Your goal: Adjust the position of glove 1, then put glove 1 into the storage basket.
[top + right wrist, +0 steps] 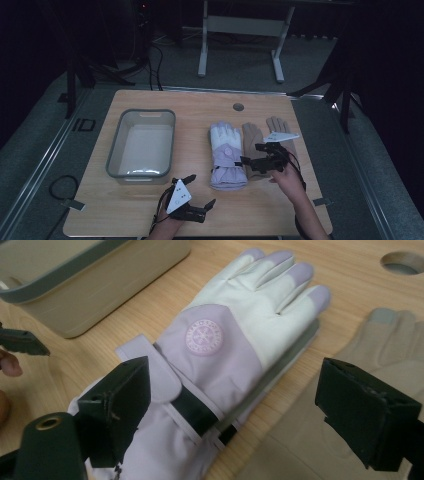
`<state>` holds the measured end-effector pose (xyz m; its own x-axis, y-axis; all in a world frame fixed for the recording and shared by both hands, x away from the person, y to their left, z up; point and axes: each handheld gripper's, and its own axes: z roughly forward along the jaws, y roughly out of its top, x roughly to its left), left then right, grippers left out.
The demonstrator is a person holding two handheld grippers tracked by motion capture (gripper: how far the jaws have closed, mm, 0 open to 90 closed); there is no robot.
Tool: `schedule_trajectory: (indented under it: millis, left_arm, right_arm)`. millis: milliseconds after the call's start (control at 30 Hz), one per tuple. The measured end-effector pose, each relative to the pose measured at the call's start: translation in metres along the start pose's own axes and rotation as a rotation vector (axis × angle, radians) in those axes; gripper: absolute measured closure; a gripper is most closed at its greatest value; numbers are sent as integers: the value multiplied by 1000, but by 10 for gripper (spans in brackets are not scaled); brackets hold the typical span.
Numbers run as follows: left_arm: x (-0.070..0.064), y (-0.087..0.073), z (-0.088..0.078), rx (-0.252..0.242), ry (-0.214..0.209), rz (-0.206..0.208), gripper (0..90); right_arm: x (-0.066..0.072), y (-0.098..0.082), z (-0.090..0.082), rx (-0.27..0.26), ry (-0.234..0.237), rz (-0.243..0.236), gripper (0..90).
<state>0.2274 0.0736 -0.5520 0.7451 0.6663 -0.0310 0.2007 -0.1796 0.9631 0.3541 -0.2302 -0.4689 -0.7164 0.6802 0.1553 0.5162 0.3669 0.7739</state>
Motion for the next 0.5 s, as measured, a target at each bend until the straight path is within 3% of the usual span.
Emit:
schedule_trajectory:
  millis: [67, 100, 200, 233, 400, 500]
  left_arm:
    - [1, 4, 0, -4, -13, -19, 10]
    - [3, 13, -1, 3, -33, -49, 10]
    - [8, 31, 0, 19, -52, -87, 10]
    - [11, 41, 3, 45, -65, -114, 10]
    - [18, 61, 13, 108, -67, -151, 10]
    - [23, 69, 21, 147, -46, -165, 10]
  right_arm:
    - [-1, -3, -4, -10, 5, 1, 144]
    - [-2, -4, -7, -15, 0, -2, 149]
    - [-6, -7, -21, -38, 1, -6, 159]
    - [-7, -7, -22, -43, 1, -10, 162]
    - [-9, -4, -22, -91, -4, -43, 170]
    - [-8, 3, -14, -74, -8, -26, 169]
